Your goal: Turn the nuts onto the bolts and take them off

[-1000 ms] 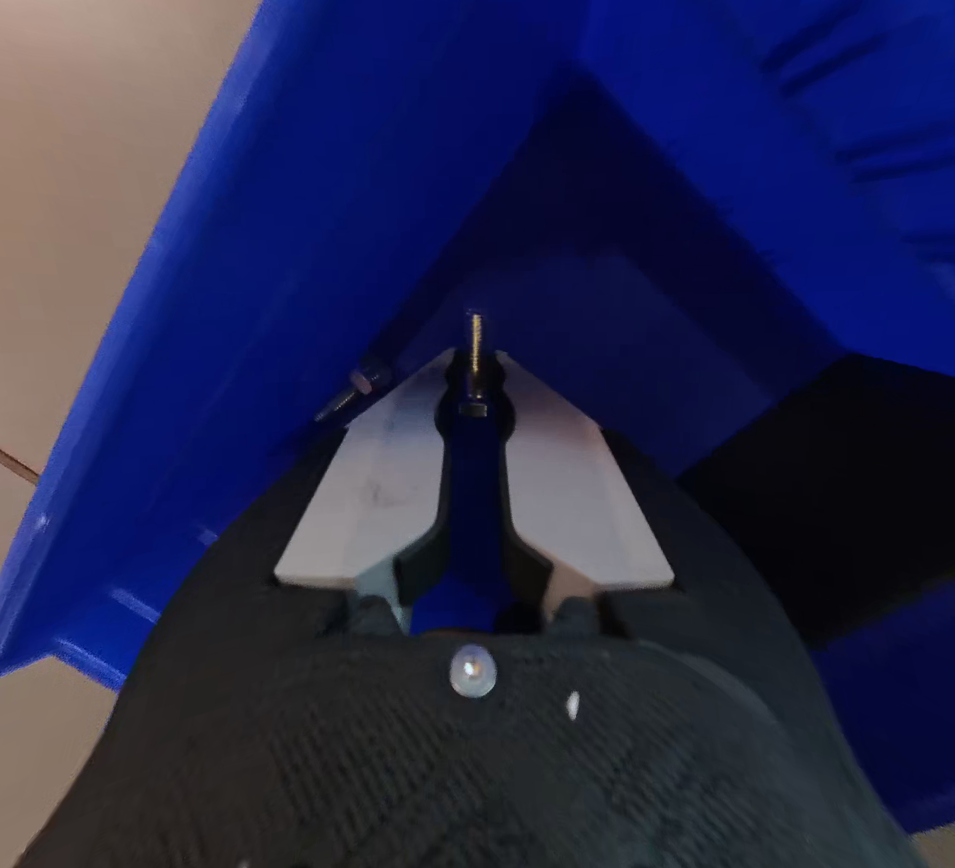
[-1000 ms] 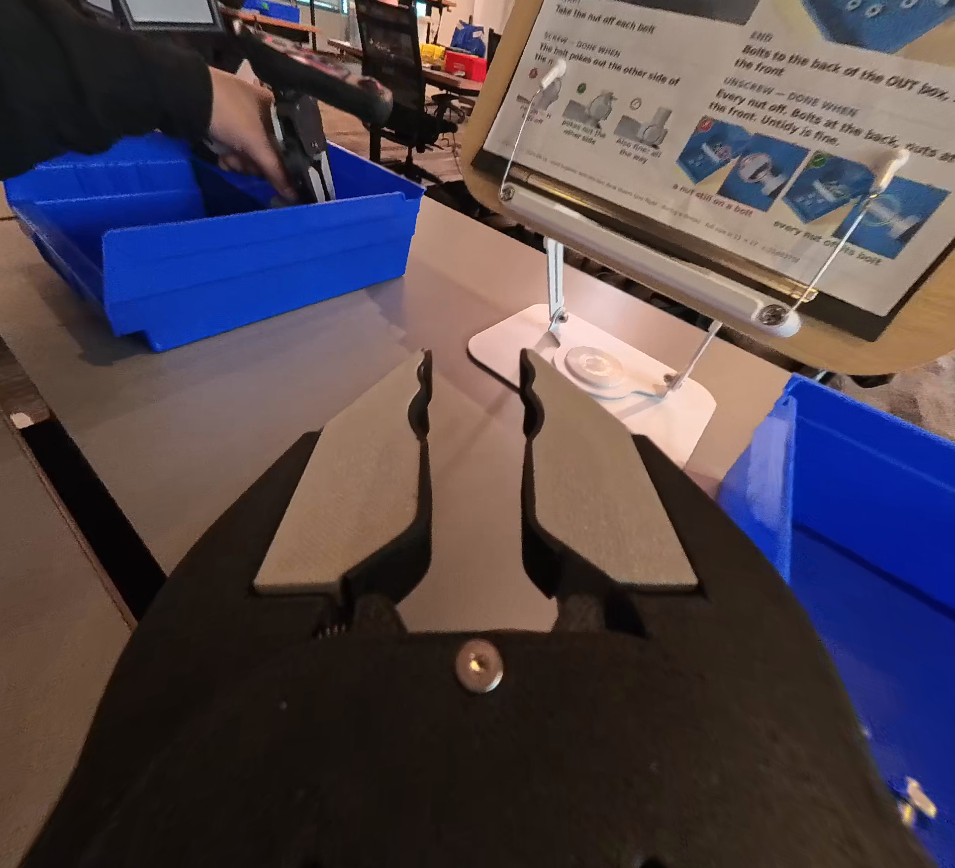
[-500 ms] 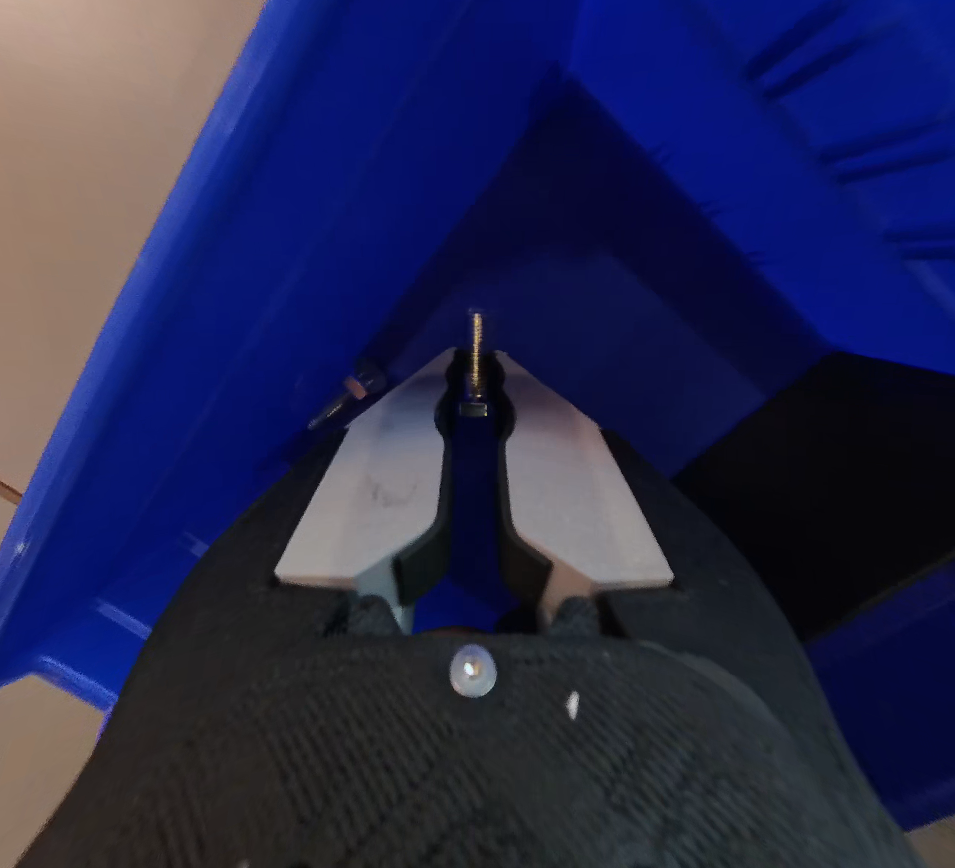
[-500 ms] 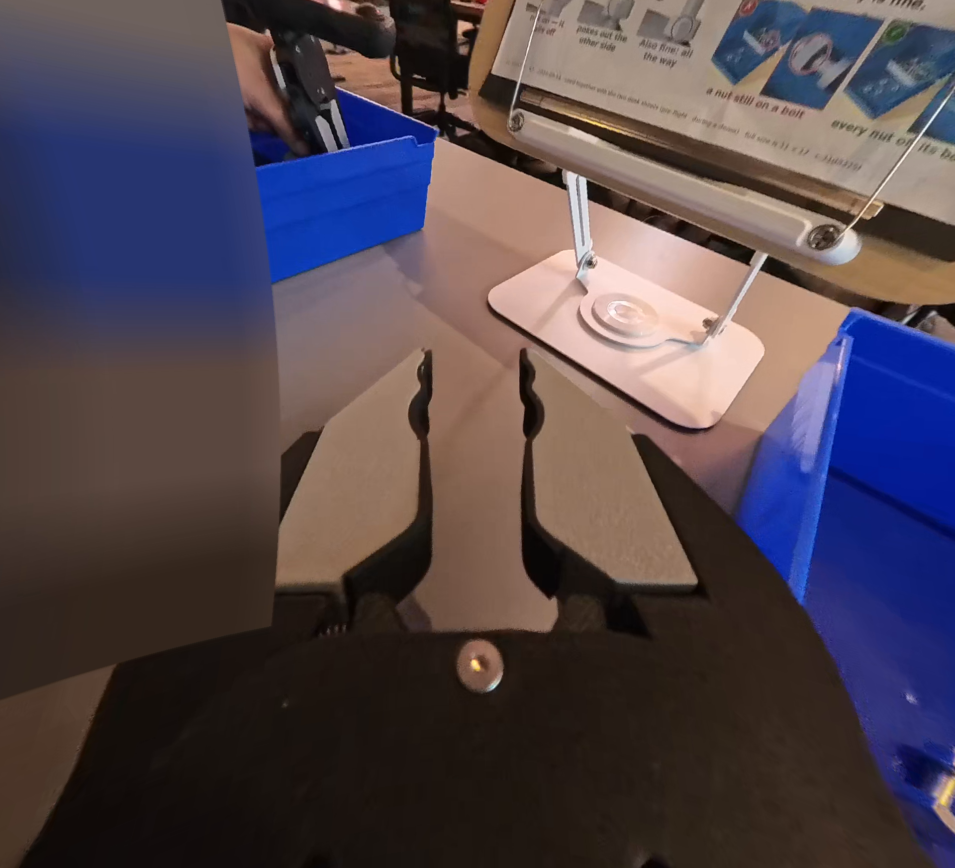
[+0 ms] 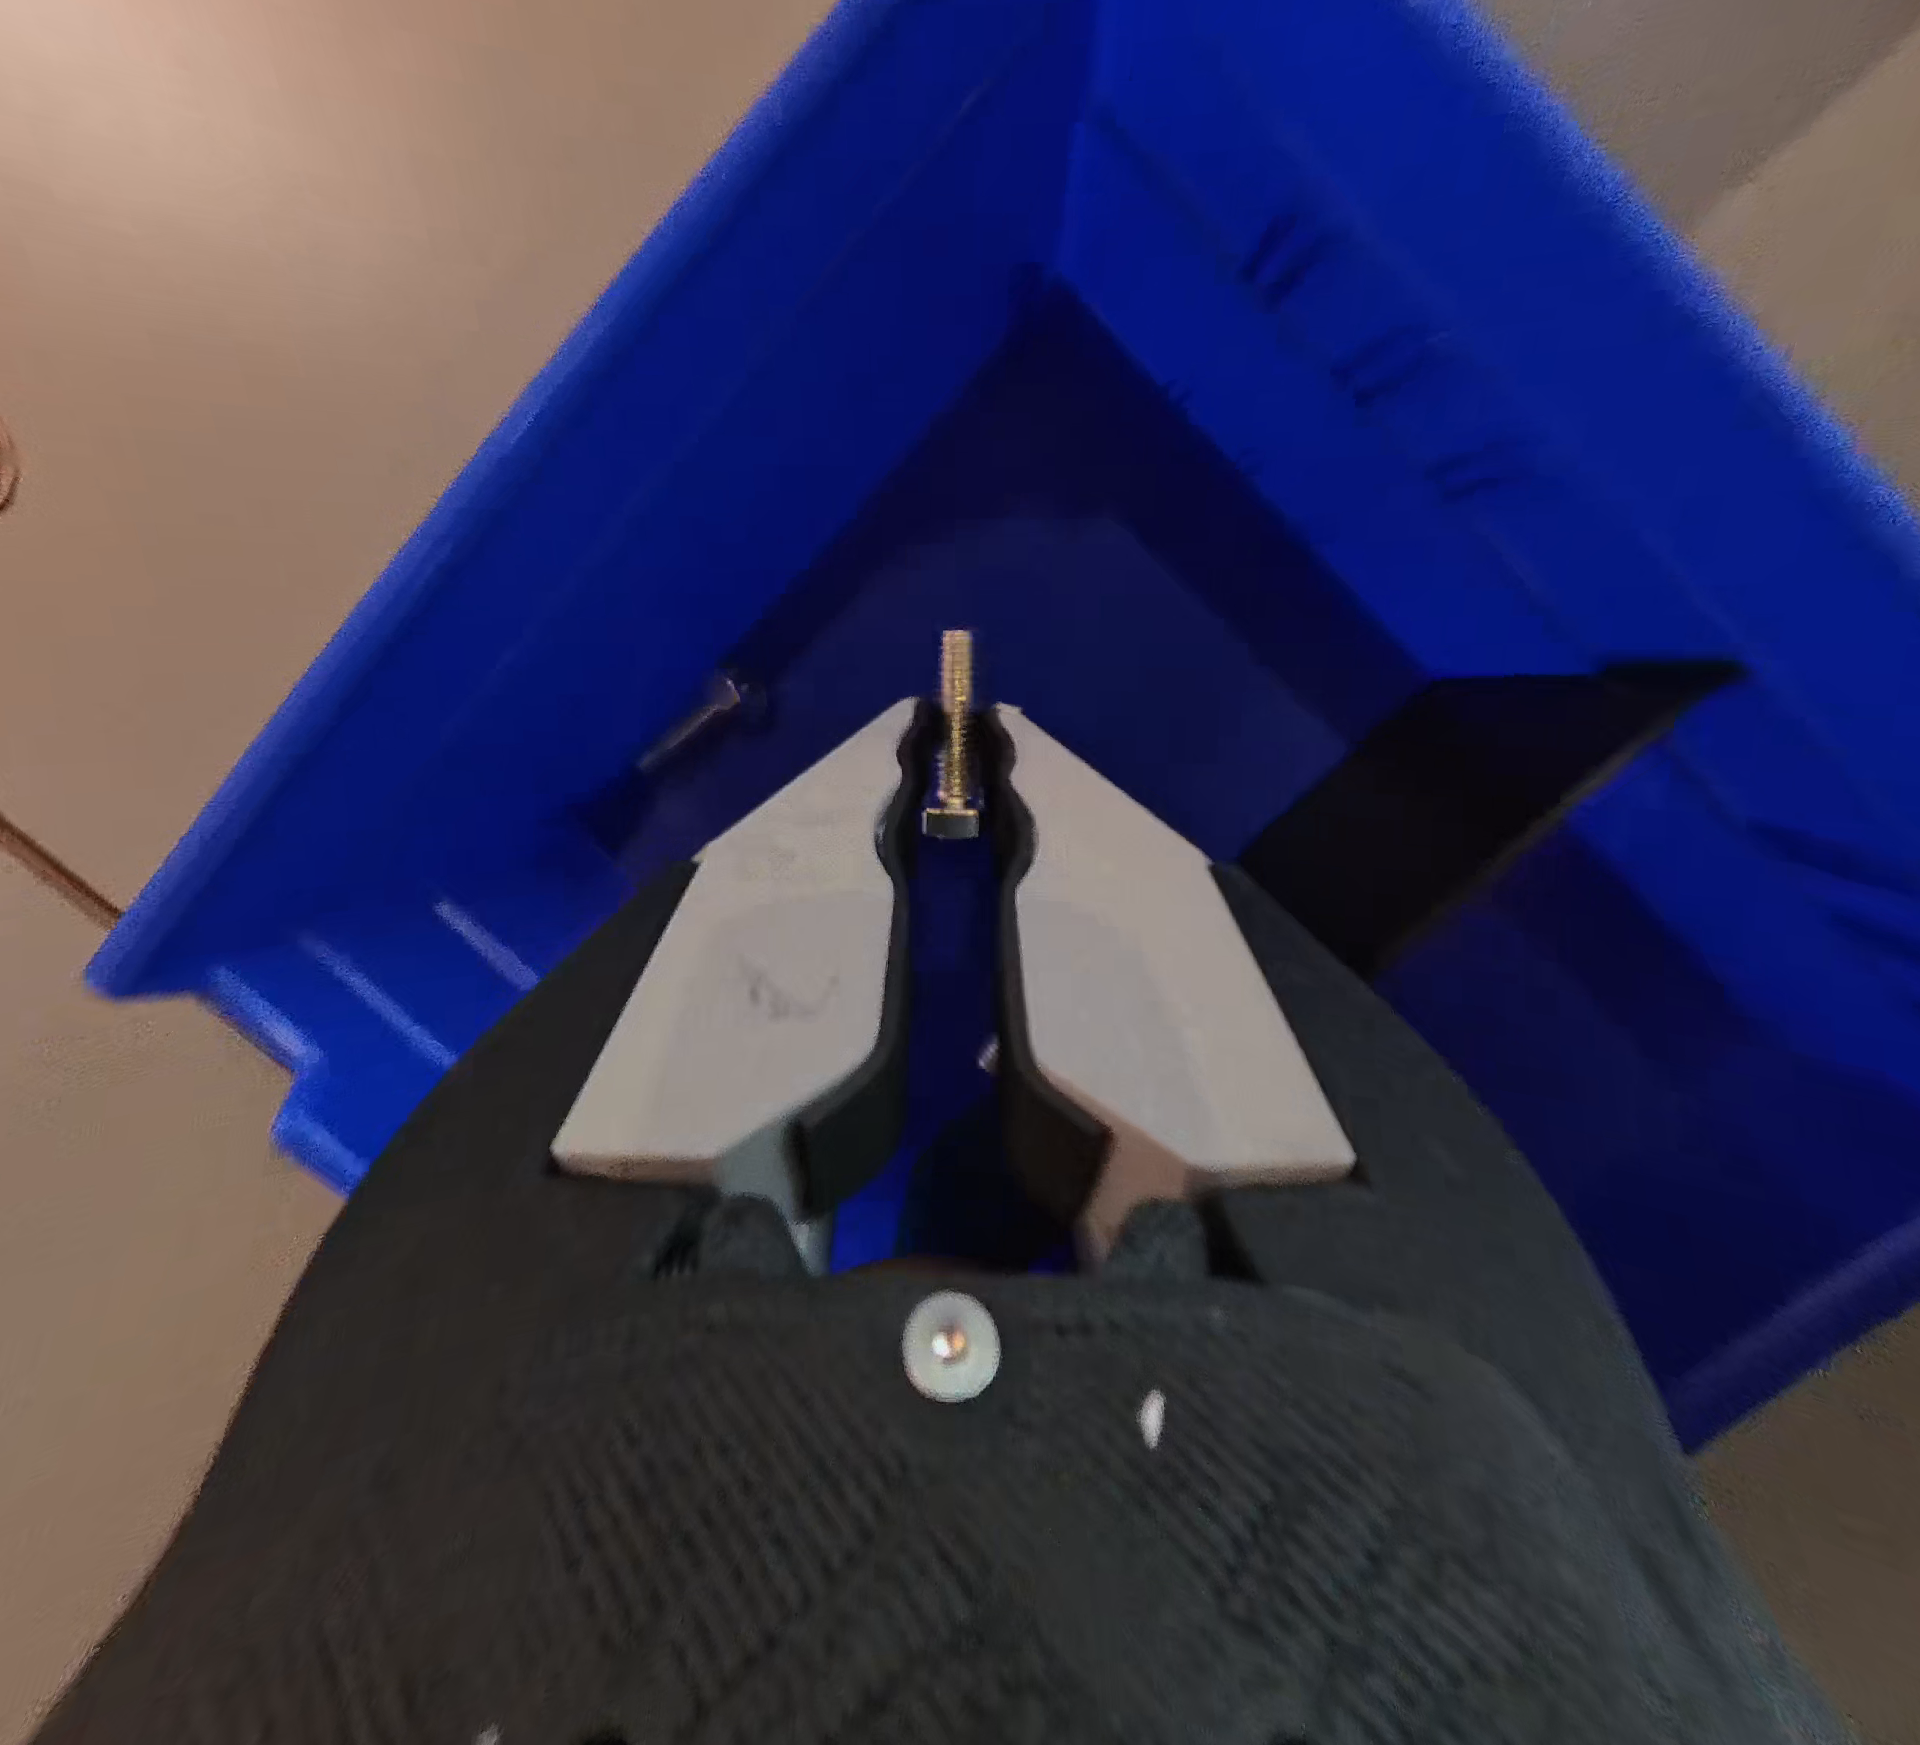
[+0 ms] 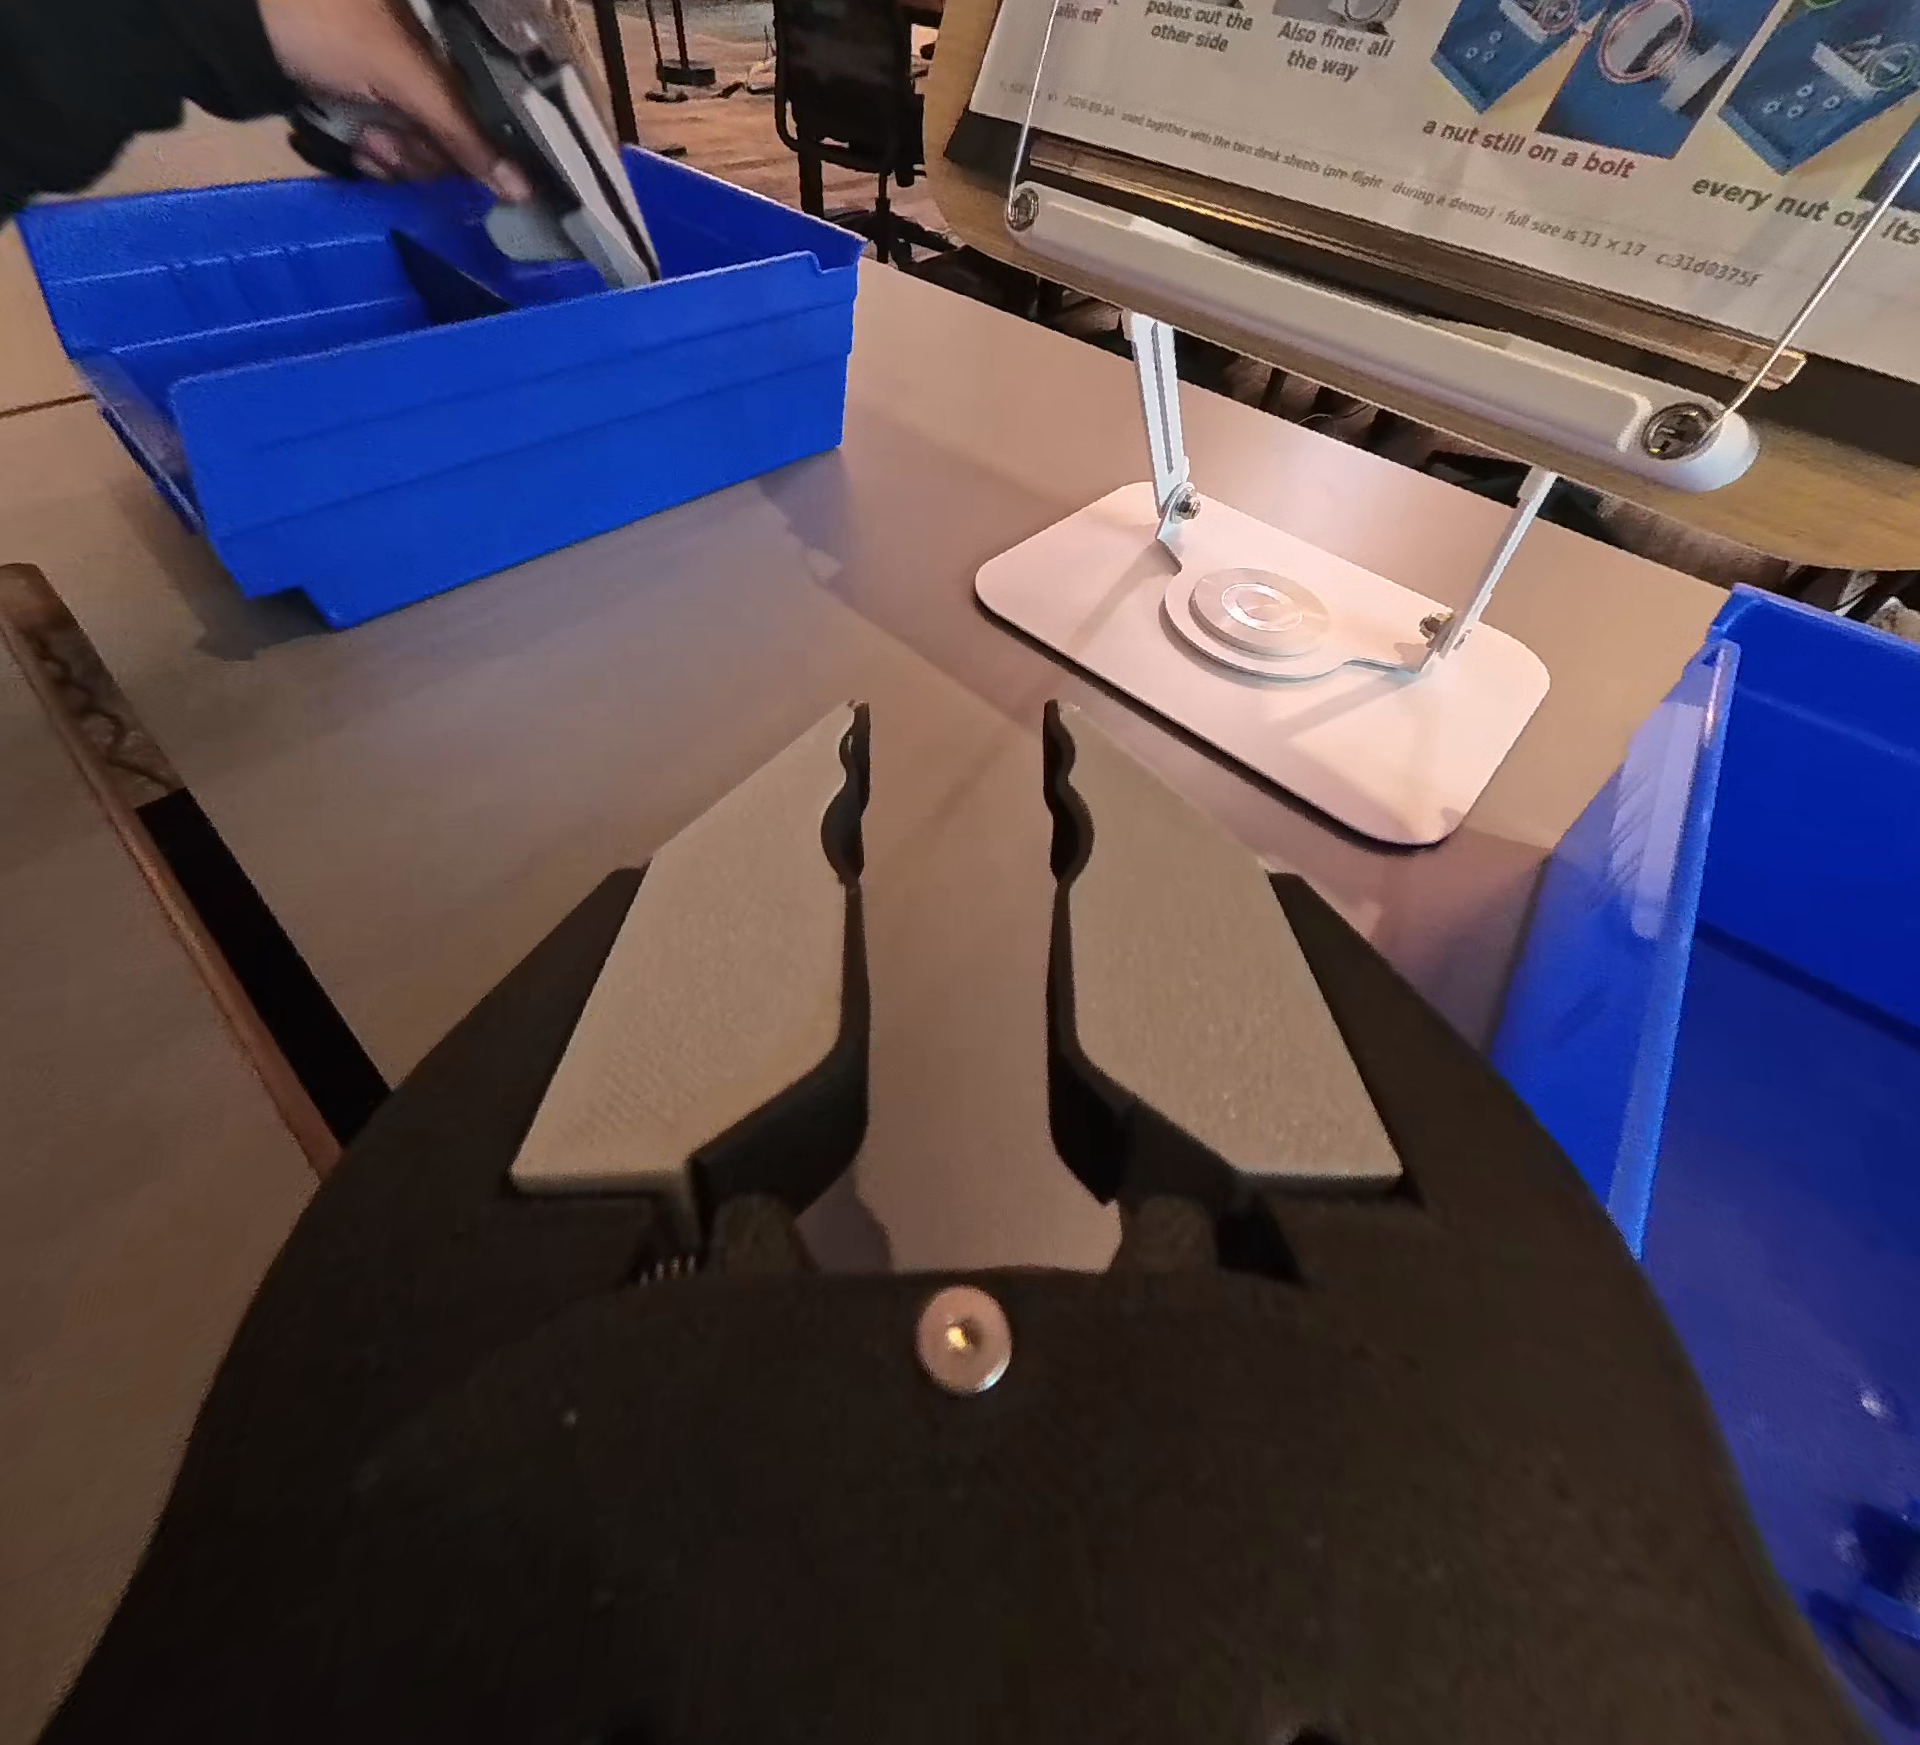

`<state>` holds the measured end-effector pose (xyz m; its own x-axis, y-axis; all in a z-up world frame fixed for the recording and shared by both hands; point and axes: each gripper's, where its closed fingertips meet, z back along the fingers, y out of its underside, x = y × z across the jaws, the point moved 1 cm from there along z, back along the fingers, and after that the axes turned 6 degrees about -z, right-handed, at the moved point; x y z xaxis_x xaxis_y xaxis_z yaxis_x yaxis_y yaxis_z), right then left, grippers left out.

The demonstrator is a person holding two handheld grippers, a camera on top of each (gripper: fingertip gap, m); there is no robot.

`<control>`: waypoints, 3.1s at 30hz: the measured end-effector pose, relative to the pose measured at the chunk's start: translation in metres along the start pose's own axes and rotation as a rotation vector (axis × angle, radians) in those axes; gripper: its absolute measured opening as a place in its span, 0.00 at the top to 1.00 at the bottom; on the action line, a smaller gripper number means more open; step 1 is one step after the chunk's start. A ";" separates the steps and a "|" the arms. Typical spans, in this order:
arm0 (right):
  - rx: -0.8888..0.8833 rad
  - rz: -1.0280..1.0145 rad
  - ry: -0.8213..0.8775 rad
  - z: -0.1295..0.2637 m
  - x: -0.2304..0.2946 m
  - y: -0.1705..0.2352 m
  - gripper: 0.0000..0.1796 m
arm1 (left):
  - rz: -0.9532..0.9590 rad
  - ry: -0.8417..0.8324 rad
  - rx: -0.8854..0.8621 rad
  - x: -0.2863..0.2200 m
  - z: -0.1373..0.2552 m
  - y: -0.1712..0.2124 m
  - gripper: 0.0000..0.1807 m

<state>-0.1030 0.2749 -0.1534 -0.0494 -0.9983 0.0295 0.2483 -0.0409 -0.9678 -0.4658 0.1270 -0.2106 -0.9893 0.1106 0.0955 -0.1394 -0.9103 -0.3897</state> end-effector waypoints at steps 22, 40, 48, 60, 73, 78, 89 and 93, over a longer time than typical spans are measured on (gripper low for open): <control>-0.008 -0.064 -0.026 0.002 0.000 0.003 0.83 | 0.020 0.309 -0.984 -0.252 0.128 -0.128 0.96; 0.000 -0.236 -0.145 0.001 0.007 0.005 0.83 | -0.043 0.368 -0.963 -0.326 -0.001 -0.145 0.96; 0.004 -0.354 -0.334 -0.011 0.041 0.006 0.82 | -0.085 0.389 -0.987 -0.331 0.008 -0.144 0.96; -0.013 -0.400 -0.411 -0.013 0.047 0.005 0.87 | -0.053 0.463 -1.051 -0.331 0.020 -0.144 0.96; -0.004 -0.392 -0.438 -0.013 0.053 0.006 0.91 | -0.059 0.466 -1.045 -0.335 0.018 -0.145 0.97; -0.003 -0.373 -0.443 -0.012 0.055 0.006 0.96 | -0.051 0.471 -1.051 -0.335 0.018 -0.145 0.97; 0.044 -0.243 -0.246 -0.020 0.036 0.019 0.97 | -0.097 0.222 -0.903 -0.317 -0.010 -0.140 0.77; 0.103 -0.257 -0.205 -0.028 0.029 0.034 0.97 | -0.132 0.143 -0.826 -0.314 -0.008 -0.134 0.72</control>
<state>-0.1230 0.2456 -0.1928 0.0700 -0.9419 0.3284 0.3503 -0.2851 -0.8922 -0.1365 0.2171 -0.1958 -0.9508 0.2956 0.0924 -0.1867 -0.3090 -0.9325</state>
